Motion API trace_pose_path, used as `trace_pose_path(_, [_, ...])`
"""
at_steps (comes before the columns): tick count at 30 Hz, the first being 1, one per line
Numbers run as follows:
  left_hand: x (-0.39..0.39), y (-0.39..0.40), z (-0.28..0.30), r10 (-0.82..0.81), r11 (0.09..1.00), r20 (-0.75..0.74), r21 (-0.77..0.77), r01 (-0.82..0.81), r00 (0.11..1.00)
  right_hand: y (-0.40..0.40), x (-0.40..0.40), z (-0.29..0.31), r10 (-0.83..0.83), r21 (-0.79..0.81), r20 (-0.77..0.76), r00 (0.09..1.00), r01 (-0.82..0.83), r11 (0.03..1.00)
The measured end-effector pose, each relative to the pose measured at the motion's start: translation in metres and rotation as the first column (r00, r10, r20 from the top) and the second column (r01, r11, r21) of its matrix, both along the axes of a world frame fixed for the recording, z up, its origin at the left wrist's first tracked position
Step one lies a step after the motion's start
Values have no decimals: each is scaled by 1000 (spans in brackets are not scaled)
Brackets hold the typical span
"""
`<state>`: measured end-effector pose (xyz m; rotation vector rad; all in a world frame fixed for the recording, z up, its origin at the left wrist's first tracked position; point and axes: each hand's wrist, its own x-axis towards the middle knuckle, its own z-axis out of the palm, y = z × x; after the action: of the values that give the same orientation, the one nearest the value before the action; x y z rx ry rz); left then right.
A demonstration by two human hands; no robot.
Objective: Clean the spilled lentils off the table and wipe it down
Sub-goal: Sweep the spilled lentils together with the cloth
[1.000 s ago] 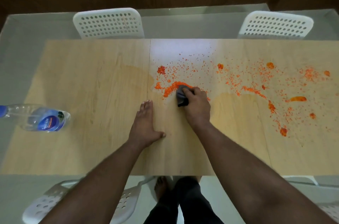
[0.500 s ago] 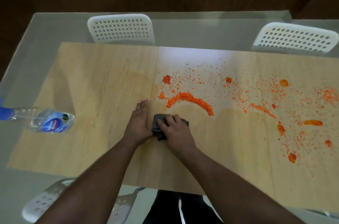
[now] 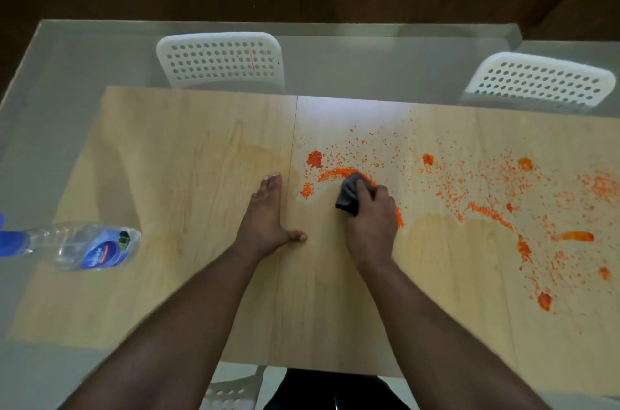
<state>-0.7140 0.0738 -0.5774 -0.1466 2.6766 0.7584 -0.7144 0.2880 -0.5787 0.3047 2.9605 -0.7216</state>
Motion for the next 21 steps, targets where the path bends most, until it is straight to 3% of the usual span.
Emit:
trace_pose_path(3, [-9,-10,-1,-2,1000,4,-8,2,1000,-23,14,8,181,-74,-18,983,-182,981])
trace_pose_path(7, [-21,-21,-4,-67,998,-9,15,67,998,-60,10,0,537,71,-11,843,-535,842])
trace_pose_path(9, [-23,-23,-6,-64,997,-9,31,64,998,-70,-2,-6,571,130,23,821,-568,813])
trace_pose_path(16, [-25,-25,-6,-37,999,-6,38,37,999,-57,-53,-3,219,94,33,975,-222,971])
trace_pose_path(21, [-46,-27,-5,-8,999,0,52,8,1000,-32,-62,-1,-39,19,36,999,39,999])
